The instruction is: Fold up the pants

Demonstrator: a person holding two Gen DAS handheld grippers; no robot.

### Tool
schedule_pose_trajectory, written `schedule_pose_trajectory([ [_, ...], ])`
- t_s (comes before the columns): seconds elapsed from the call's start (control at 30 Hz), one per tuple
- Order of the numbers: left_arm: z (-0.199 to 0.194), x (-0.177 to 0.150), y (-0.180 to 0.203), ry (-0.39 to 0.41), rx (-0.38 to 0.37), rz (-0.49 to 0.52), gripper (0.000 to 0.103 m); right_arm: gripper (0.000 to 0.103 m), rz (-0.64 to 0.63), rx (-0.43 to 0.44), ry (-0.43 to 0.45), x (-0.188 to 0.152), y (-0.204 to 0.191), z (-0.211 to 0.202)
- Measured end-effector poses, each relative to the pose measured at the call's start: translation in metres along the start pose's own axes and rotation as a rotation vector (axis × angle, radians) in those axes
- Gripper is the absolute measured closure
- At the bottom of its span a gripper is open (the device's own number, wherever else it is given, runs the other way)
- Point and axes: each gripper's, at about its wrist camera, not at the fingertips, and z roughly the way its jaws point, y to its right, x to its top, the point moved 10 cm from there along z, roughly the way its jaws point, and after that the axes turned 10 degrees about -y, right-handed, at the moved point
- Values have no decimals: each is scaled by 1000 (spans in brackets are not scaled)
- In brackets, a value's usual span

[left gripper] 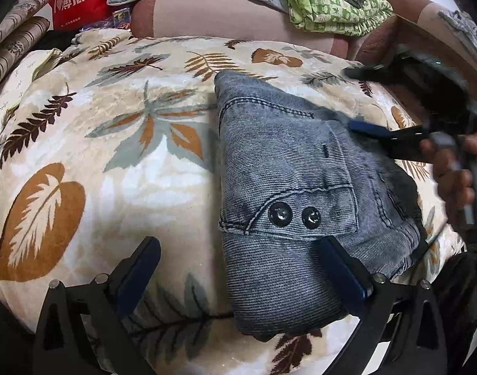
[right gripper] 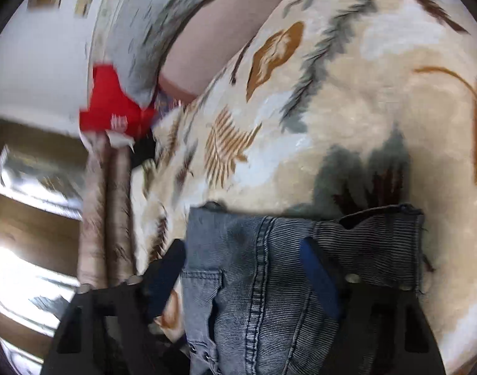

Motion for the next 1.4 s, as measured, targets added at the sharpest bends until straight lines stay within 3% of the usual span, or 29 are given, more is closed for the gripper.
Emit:
schedule_pose_trajectory([
  [0.13, -2, -1, -1, -9, -11, -15, 1, 25, -86, -41, 47, -32, -22, -38],
  [0.27, -12, 0, -3, 8, -19, -37, 1, 23, -82, -67, 54, -85, -11, -65],
  [0.37, -23, 3, -5, 32, -6, -42, 1, 22, -57, -80, 36, -116, 4, -70],
  [0.5, -29, 6, -8, 42, 13, -42, 1, 20, -54, 13, 7, -142, 2, -62],
  [0.57, -28, 5, -8, 32, 19, -41, 1, 17, -23, -52, -35, -151, 24, -42],
  [0.63, -28, 3, -8, 29, 26, -32, 1, 17, -17, -17, -2, -152, 29, -39],
  [1.17, -25, 2, -12, 11, 9, -38, 1, 17, -19, -23, -37, -153, 25, -43],
  [1.3, -24, 8, -13, -2, -64, -67, 1, 17, -45, -20, 9, -136, 15, -72],
  [1.4, -17, 16, -6, -47, -204, -118, 3, 17, -25, -57, 29, -115, 29, -86],
])
